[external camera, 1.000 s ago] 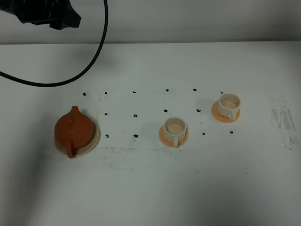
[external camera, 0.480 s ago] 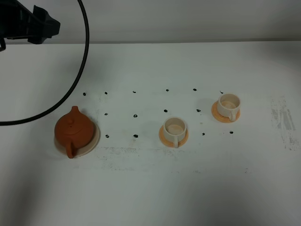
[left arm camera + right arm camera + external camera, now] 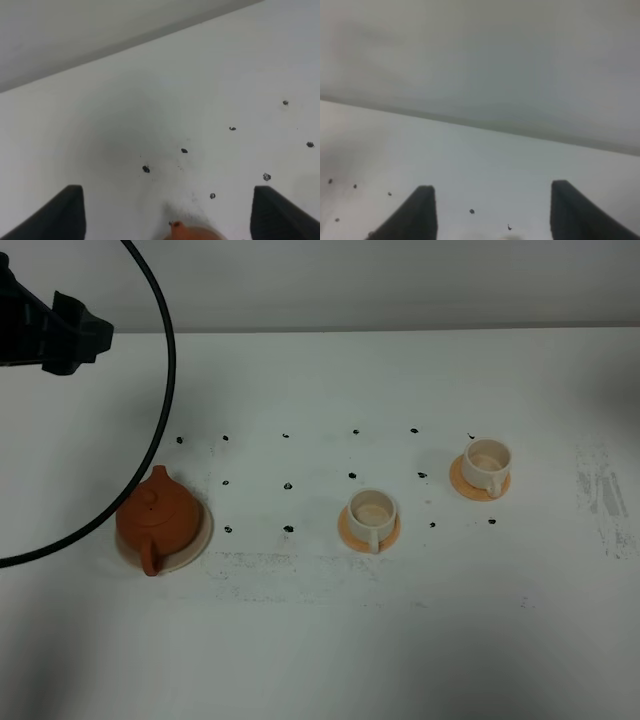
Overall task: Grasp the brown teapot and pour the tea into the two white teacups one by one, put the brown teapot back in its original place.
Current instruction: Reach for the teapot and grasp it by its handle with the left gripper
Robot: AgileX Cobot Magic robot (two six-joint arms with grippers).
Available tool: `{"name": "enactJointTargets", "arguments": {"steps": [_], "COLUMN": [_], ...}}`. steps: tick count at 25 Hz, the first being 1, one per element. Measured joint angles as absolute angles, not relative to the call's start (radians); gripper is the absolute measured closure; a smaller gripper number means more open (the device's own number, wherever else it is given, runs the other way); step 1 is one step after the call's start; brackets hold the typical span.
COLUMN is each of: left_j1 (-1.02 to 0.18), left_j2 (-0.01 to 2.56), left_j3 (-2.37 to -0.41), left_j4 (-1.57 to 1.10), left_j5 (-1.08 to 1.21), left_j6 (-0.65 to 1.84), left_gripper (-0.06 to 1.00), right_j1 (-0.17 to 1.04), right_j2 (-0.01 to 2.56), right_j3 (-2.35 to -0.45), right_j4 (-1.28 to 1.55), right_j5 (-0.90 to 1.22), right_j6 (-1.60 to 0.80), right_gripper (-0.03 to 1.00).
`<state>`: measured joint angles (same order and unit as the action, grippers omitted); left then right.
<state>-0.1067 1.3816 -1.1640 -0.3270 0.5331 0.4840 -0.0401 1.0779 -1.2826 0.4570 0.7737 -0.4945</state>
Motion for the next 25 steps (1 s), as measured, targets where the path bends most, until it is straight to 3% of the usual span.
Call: {"name": "enactJointTargets", "arguments": {"steps": [9, 18, 25], "left_j1": [-0.107, -0.115, -0.207], "left_j2": [1.268, 1.265, 1.263], "left_j3": [-0.980, -0.974, -0.974], "left_j4": [-0.313, -0.298, -0.296], "left_j5": [0.455, 0.566, 0.570], "left_j6": [0.390, 0.353, 0.352], "left_gripper": [0.27, 0.27, 0.28], "right_j1": [-0.040, -0.040, -0.040], "right_j2": [0.735, 0.402, 0.225], "right_j3": [-1.079, -0.895, -0.773], "right_j4": [0.467, 0.465, 0.338], "right_j5": [0.813, 0.897, 1.006], "right_j6": [-0.466, -0.430, -0.349], "right_gripper": [0.45, 0.45, 0.45]}}
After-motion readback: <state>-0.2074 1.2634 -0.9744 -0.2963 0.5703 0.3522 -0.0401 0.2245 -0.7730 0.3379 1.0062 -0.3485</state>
